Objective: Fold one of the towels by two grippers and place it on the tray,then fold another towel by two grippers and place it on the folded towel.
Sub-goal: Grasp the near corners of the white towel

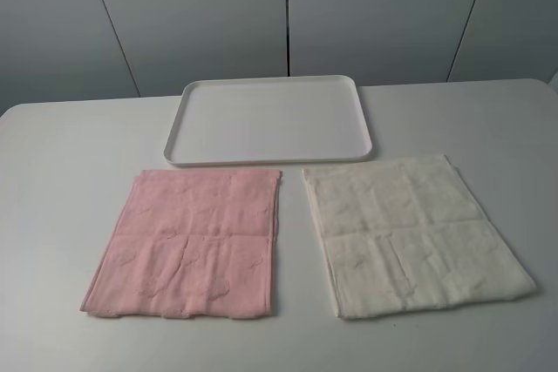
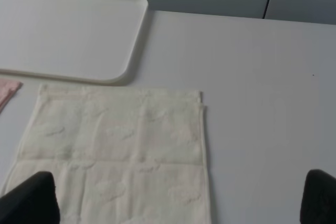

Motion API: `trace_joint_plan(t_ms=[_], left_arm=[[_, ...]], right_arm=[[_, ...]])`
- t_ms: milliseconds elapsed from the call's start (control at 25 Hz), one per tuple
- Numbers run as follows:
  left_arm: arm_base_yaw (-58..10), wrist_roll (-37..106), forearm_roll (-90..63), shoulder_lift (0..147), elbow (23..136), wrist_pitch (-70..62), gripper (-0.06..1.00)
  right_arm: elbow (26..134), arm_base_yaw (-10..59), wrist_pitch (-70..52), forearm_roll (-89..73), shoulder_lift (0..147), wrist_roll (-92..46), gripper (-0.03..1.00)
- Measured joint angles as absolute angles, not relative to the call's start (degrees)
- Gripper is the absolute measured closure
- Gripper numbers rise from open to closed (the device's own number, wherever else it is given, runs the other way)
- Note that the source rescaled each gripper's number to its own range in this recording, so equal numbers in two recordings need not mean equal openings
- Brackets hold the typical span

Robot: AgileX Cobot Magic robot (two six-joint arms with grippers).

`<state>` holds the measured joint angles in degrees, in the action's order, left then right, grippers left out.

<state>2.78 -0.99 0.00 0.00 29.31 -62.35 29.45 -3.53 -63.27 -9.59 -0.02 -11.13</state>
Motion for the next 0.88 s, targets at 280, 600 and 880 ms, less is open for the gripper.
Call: trace_joint_plan(t_ms=[280, 600, 880], left_arm=[[2.8, -1.0, 0.0, 0.0, 29.3, -62.4, -0.03], [2.8, -1.0, 0.0, 0.0, 29.3, -62.4, -0.03], [2.8, -1.0, 0.0, 0.0, 29.3, -62.4, -0.03]], right_arm=[[29.5, -3.5, -63.3, -9.6, 0.0, -11.1, -0.03], [29.5, -3.5, -63.3, -9.6, 0.0, -11.1, -0.03], [29.5, -3.5, -63.3, -9.6, 0.0, -11.1, -0.03]])
